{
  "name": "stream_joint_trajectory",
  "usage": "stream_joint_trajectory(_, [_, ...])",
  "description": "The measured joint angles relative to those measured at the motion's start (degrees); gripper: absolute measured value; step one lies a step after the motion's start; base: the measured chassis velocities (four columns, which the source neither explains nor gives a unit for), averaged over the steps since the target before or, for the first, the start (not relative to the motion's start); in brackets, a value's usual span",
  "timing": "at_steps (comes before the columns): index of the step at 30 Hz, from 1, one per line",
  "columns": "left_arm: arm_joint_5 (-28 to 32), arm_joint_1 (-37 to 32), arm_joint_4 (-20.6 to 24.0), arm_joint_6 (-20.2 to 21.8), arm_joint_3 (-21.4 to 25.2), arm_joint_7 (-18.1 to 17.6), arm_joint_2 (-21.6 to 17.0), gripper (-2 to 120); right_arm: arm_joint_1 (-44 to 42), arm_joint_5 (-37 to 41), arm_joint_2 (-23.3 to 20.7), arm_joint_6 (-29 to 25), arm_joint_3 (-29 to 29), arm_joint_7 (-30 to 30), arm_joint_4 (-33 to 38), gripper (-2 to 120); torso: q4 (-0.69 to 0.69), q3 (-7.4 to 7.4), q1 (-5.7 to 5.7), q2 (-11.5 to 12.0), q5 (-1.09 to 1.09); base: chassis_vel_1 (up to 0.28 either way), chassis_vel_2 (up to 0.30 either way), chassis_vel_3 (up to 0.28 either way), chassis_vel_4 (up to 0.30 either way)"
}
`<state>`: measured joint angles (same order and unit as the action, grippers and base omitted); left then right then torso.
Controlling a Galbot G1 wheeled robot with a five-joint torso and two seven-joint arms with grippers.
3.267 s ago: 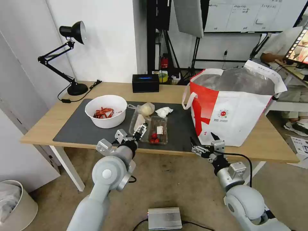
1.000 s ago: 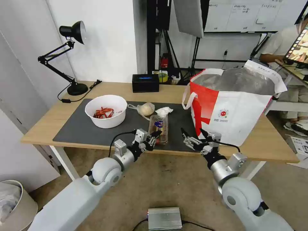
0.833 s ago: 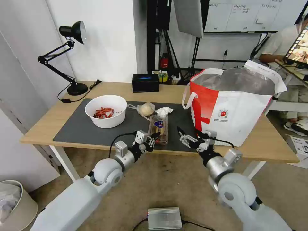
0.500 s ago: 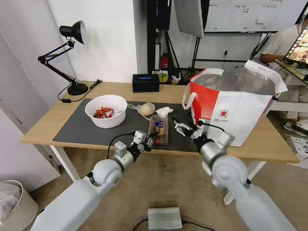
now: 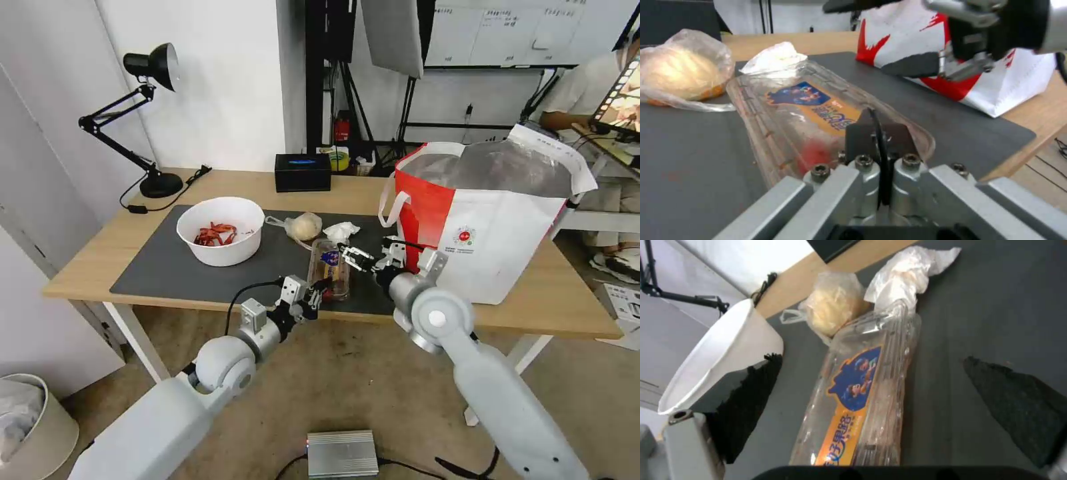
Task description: Pick up the trash from the table and place it into the takeout bag.
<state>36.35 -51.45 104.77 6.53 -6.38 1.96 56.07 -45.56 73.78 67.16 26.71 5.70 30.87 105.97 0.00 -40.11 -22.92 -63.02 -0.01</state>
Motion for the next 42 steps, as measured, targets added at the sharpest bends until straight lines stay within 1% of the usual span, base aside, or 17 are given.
stream_joint_trajectory(9, [0.0,-0.1,0.4,0.0,0.0,0.0,0.0,0,2.4,1.4,1.3,2.3,-0.3,0.2,-3.1,100,0.00,0.00,0.00,0.0,0.00,0.000,0.000,0.000,0.000])
stream_joint_trajectory(13, [0.0,-0.2,0.5,-0.1,0.0,-0.1,-0.1,0,4.3,2.7,1.9,5.1,-0.3,1.3,-5.0,100,-0.01,0.00,0.00,0.0,0.00,0.000,0.000,0.000,0.000])
stream_joint_trajectory(14, [0.0,-0.2,0.5,-0.1,0.0,-0.1,-0.1,0,4.3,2.7,1.9,5.1,-0.3,1.3,-5.0,100,-0.01,0.00,0.00,0.0,0.00,0.000,0.000,0.000,0.000])
stream_joint_trajectory(16, [0.0,-0.4,0.6,-0.1,0.1,-0.1,-0.3,0,6.0,4.5,2.3,7.7,-0.2,2.0,-6.3,100,0.00,0.00,0.00,0.0,0.01,0.000,0.000,0.000,0.000])
stream_joint_trajectory(17, [0.0,-0.4,0.6,-0.1,0.1,-0.1,-0.3,0,6.0,4.5,2.3,7.7,-0.2,2.0,-6.3,100,0.00,0.00,0.00,0.0,0.01,0.000,0.000,0.000,0.000])
stream_joint_trajectory(19, [0.0,-0.5,0.7,-0.2,0.2,-0.1,-0.4,0,7.8,6.4,2.8,10.4,0.0,2.7,-7.8,100,0.00,0.00,0.01,0.0,0.00,0.000,0.000,0.000,0.000])
stream_joint_trajectory(21, [0.0,-0.5,0.8,-0.2,0.2,-0.1,-0.4,0,8.2,6.8,2.9,11.0,0.0,2.8,-8.2,100,0.00,0.00,0.00,0.0,0.00,0.000,0.000,0.000,0.000])
stream_joint_trajectory(23, [0.0,-0.6,0.8,-0.3,0.2,-0.1,-0.3,0,10.0,7.8,3.5,13.3,0.0,3.7,-9.9,100,0.00,0.00,0.00,0.0,0.00,0.000,0.000,0.000,0.000])
stream_joint_trajectory(29, [0.2,-0.6,1.0,-0.4,0.3,-0.2,-0.2,0,11.6,8.2,4.6,14.7,0.0,4.6,-12.6,100,0.00,0.00,0.00,0.0,0.00,0.000,0.000,0.000,0.000])
stream_joint_trajectory(42, [0.3,-0.3,1.0,-0.5,0.2,-0.3,-0.3,0,13.6,8.6,6.8,14.8,-1.0,5.6,-16.8,100,0.00,0.00,0.00,0.0,0.00,0.000,0.000,0.000,0.000])
